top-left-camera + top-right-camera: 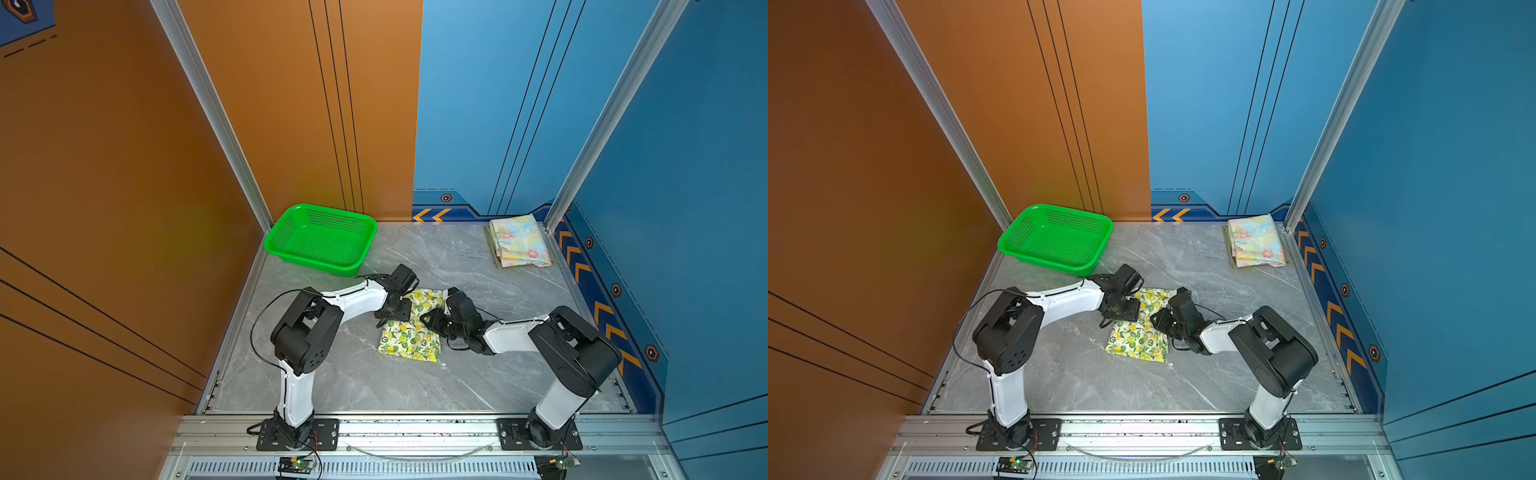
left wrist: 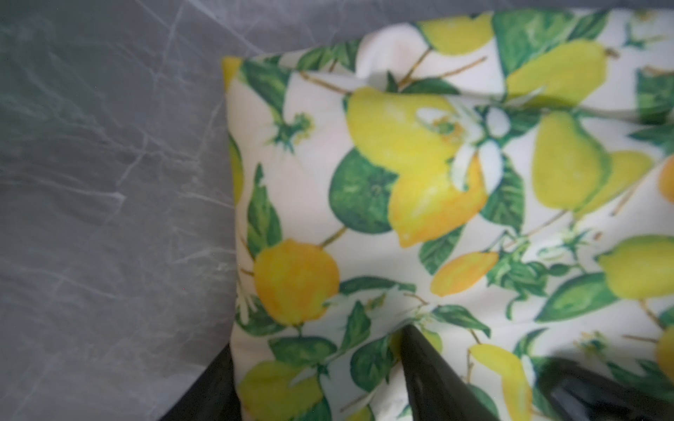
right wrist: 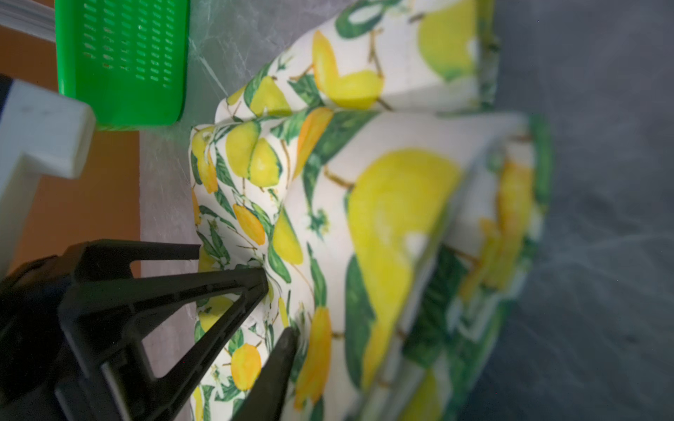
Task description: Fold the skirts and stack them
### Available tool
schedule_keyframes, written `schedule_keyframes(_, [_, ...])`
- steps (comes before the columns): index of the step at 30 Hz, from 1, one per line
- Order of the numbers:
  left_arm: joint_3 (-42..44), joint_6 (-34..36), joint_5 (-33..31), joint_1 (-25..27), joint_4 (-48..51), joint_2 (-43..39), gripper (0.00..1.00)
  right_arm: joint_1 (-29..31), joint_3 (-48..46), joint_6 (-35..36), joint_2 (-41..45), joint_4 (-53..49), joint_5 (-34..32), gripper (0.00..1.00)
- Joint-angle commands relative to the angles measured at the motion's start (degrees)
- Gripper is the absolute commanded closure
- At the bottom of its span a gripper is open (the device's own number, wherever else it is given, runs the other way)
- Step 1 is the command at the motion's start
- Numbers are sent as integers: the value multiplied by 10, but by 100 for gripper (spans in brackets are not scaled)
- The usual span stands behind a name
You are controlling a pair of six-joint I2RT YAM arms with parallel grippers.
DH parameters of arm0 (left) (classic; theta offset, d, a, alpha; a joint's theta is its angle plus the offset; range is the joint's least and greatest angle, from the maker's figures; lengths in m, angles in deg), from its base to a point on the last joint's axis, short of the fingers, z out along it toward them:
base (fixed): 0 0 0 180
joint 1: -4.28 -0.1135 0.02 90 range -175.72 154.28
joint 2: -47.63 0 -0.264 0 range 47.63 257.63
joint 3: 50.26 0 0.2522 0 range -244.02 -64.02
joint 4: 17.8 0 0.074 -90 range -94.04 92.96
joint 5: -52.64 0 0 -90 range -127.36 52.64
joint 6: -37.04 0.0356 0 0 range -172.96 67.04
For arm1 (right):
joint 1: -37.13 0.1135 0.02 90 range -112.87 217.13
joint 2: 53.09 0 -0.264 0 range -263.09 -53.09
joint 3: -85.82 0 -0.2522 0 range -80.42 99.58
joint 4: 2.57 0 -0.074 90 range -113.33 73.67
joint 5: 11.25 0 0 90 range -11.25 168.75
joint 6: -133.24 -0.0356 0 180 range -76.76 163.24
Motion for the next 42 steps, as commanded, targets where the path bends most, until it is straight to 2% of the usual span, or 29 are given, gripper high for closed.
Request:
schedule_keyframes(1, [11, 4, 22, -3, 10, 29, 34, 3, -11, -8, -20, -69, 11, 89])
schedule_keyframes(3, [9, 4, 33, -8, 10, 16, 34, -2, -4, -4, -2, -75, 7, 100])
schedule_keyframes(13, [17, -10, 78, -62, -16, -172, 16, -46, 64, -8, 150, -223, -22, 100])
schedule_keyframes(16, [25, -12, 80, -74, -22, -219, 15, -66, 89, -23, 198, -273, -35, 100])
schedule_keyframes(17, [26, -10, 79, -75, -22, -230, 9, -72, 101, -26, 211, -293, -41, 100])
schedule_keyframes(24, [-7, 20, 98, -90, 19, -274, 0, -157, 218, -48, 278, -414, -114, 100])
schedule_keyframes(32, [-34, 42, 119, -88, 33, -285, 2, -279, 364, -72, 228, -448, -210, 100])
schedule_keyframes(35, [-36, 62, 122, -78, 24, -283, 2, -310, 412, -85, 181, -438, -258, 100])
schedule_keyframes(42, [-31, 130, 126, -57, -16, -274, 2, -359, 512, -127, 29, -363, -311, 100])
